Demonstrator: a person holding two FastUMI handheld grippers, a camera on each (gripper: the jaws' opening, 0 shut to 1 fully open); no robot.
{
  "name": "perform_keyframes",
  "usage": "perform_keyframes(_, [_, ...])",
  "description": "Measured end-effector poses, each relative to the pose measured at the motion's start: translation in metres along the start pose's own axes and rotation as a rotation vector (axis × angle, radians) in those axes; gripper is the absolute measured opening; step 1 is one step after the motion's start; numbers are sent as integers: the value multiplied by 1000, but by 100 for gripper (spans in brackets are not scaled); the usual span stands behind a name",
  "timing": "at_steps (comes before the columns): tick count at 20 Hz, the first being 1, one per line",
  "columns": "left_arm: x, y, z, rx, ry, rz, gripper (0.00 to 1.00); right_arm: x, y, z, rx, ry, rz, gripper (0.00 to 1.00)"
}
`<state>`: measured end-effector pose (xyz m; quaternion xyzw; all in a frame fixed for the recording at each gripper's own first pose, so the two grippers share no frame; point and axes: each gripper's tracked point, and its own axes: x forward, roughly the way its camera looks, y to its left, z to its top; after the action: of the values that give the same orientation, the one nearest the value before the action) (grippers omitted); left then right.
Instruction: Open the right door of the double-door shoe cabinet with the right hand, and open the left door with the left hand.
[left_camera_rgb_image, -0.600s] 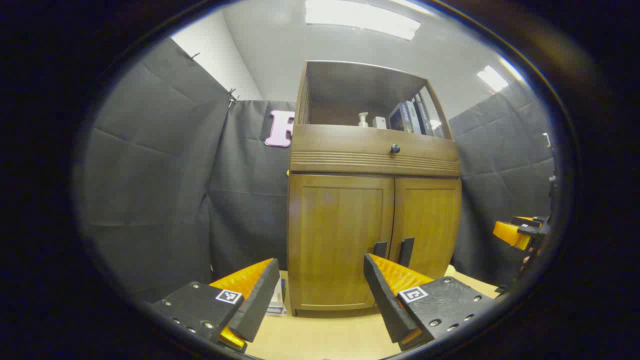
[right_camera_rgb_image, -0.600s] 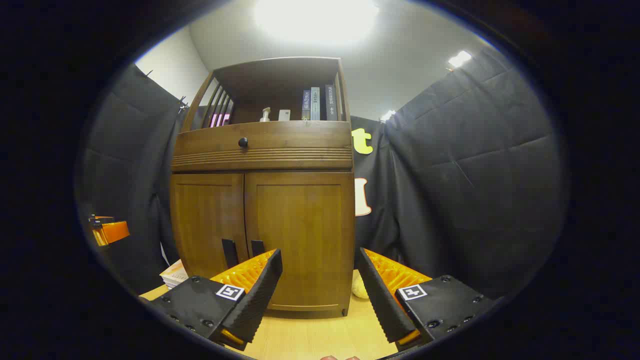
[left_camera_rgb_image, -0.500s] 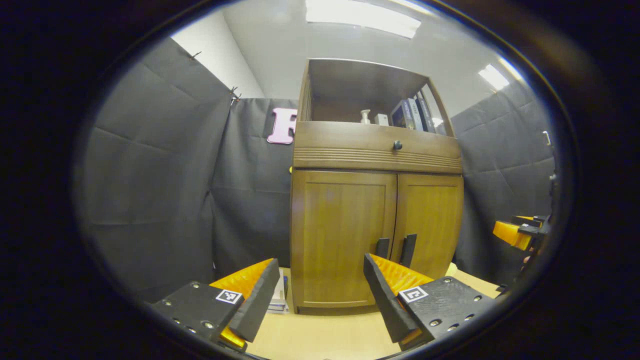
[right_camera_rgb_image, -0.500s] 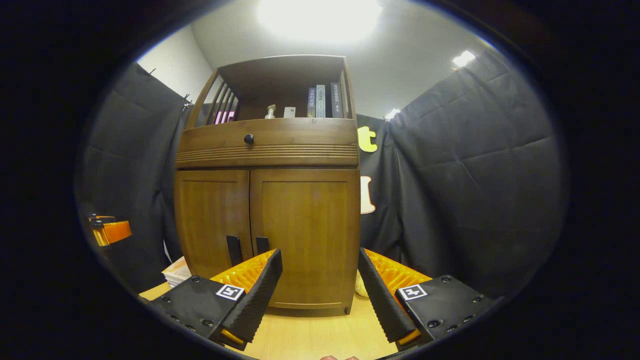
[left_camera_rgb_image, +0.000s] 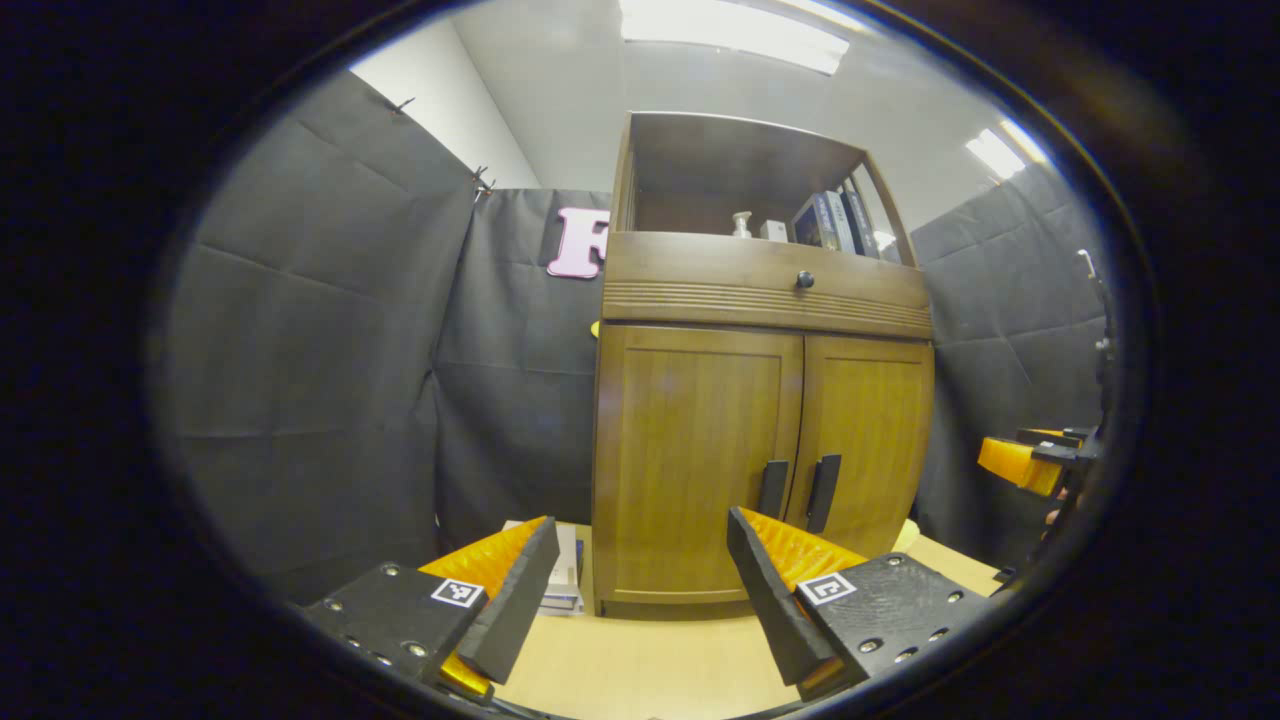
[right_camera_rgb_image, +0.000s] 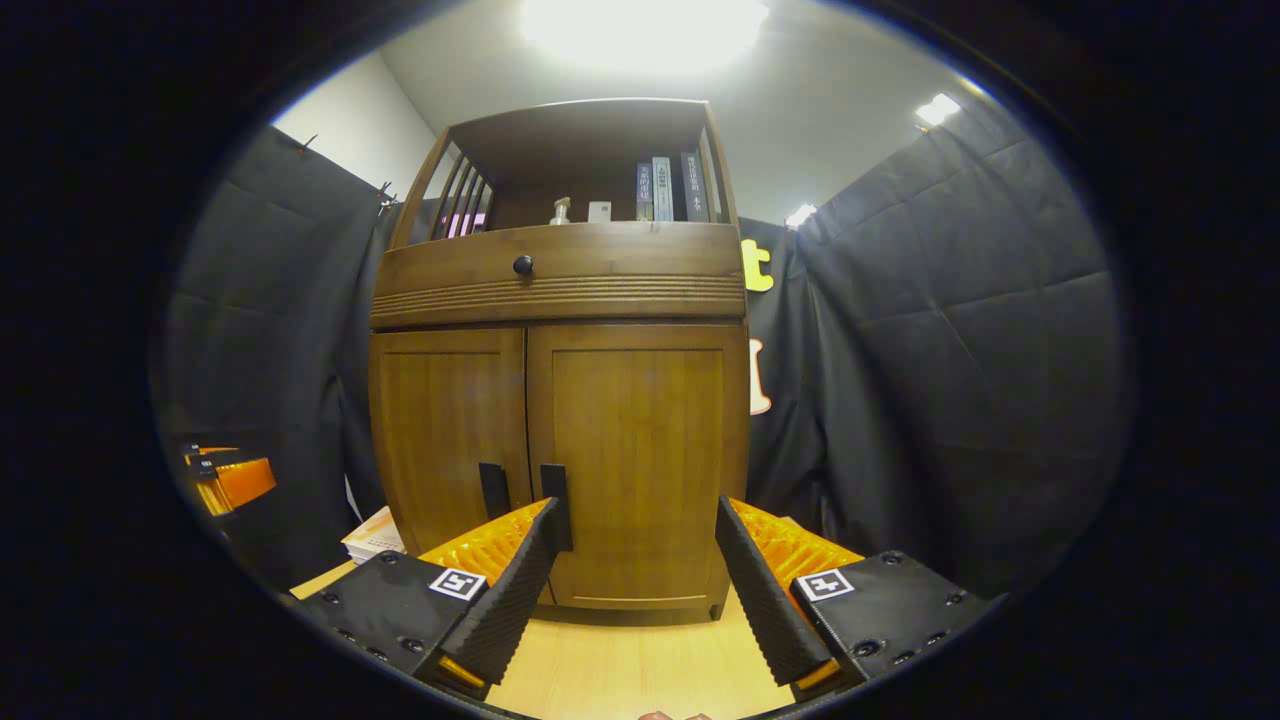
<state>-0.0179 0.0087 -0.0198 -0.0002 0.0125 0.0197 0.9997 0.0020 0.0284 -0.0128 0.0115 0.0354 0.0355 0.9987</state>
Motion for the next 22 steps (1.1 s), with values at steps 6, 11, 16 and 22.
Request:
perform_keyframes(6, [-5, -1, -11, 66, 7, 15, 96, 22, 14, 6, 16, 18, 31, 97])
perform_keyframes(11, [-5, -11, -15, 29, 40, 14, 99, 50, 25, 10, 33, 34, 52, 95])
perform_keyframes(16, [-2, -9, -6, 30, 37, 40, 99, 86, 40, 14, 28, 33, 73, 96])
perform_keyframes(22, [-2, -3, -11, 41, 60, 122, 99, 133, 61, -14, 15, 113, 114, 94])
